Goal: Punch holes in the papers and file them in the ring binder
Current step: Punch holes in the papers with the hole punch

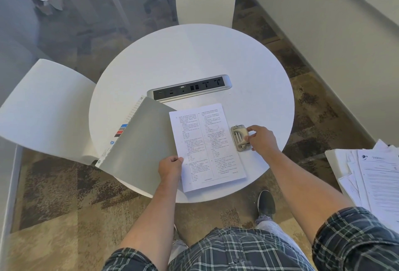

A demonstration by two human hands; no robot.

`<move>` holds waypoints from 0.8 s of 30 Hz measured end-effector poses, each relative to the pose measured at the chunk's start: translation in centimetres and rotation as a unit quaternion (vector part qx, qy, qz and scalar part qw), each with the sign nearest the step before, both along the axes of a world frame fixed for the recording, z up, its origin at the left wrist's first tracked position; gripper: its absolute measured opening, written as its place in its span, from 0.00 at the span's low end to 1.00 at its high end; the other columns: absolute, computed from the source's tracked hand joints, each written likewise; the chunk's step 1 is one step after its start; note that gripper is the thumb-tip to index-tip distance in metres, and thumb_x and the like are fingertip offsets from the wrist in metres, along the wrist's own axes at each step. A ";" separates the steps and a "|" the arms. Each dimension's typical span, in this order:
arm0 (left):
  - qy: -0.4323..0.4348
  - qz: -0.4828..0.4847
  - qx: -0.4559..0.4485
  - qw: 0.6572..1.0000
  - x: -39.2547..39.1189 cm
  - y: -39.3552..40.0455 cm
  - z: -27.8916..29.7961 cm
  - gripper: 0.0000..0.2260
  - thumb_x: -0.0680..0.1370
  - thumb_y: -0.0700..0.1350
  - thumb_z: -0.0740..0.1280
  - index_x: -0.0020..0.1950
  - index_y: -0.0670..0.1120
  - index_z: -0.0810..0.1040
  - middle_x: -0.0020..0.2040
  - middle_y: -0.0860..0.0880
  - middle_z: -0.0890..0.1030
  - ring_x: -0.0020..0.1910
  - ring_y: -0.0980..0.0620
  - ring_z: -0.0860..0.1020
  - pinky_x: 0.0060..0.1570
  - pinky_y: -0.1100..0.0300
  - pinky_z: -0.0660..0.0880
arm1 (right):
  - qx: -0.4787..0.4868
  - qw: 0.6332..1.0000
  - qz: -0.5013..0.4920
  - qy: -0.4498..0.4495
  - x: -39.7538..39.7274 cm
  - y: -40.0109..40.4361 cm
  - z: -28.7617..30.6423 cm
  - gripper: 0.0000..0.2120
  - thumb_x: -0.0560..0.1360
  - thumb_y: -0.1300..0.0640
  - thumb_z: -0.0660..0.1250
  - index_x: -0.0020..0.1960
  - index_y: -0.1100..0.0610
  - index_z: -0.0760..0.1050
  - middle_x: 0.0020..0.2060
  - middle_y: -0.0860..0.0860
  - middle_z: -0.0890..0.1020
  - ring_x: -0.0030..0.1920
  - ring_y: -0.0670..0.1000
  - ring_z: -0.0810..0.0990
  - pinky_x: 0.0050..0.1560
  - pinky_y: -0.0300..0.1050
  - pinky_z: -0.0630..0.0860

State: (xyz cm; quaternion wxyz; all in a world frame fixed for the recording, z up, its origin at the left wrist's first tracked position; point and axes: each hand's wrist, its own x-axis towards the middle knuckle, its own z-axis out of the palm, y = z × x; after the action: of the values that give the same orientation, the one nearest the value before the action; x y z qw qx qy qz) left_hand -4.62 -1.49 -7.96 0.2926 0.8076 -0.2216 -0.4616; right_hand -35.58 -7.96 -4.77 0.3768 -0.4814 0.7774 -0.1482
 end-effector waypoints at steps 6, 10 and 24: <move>-0.020 -0.042 0.019 0.999 -0.6 -0.4 0.6 0.10 0.76 0.41 0.72 0.34 0.46 0.81 0.37 0.47 0.84 0.39 0.45 0.80 0.49 0.45 0.83 | 0.002 1.000 0.003 -0.003 -0.1 0.0 -0.1 0.12 0.78 0.56 0.72 0.60 0.48 0.81 0.48 0.51 0.86 0.44 0.54 0.86 0.52 0.55 0.83; -0.013 -0.039 0.018 0.999 -0.4 -0.5 0.6 0.10 0.75 0.41 0.72 0.34 0.46 0.81 0.40 0.46 0.86 0.39 0.45 0.81 0.48 0.44 0.84 | 0.004 1.000 0.005 0.002 0.0 0.1 -0.2 0.13 0.78 0.55 0.72 0.62 0.48 0.80 0.48 0.51 0.86 0.44 0.53 0.85 0.52 0.55 0.84; 0.025 -0.002 -0.003 1.000 -2.2 -0.3 0.3 0.09 0.77 0.40 0.72 0.36 0.46 0.82 0.40 0.48 0.86 0.40 0.47 0.82 0.48 0.49 0.82 | 0.012 1.000 -0.001 -0.006 0.3 0.7 0.0 0.14 0.79 0.54 0.70 0.65 0.47 0.80 0.47 0.48 0.87 0.45 0.52 0.85 0.53 0.54 0.83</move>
State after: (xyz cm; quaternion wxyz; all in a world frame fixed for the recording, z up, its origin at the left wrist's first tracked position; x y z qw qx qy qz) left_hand -6.80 -1.81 -7.66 0.2997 0.7943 -0.2175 -0.4817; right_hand -35.28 -7.31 -4.78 0.3870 -0.4751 0.7774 -0.1421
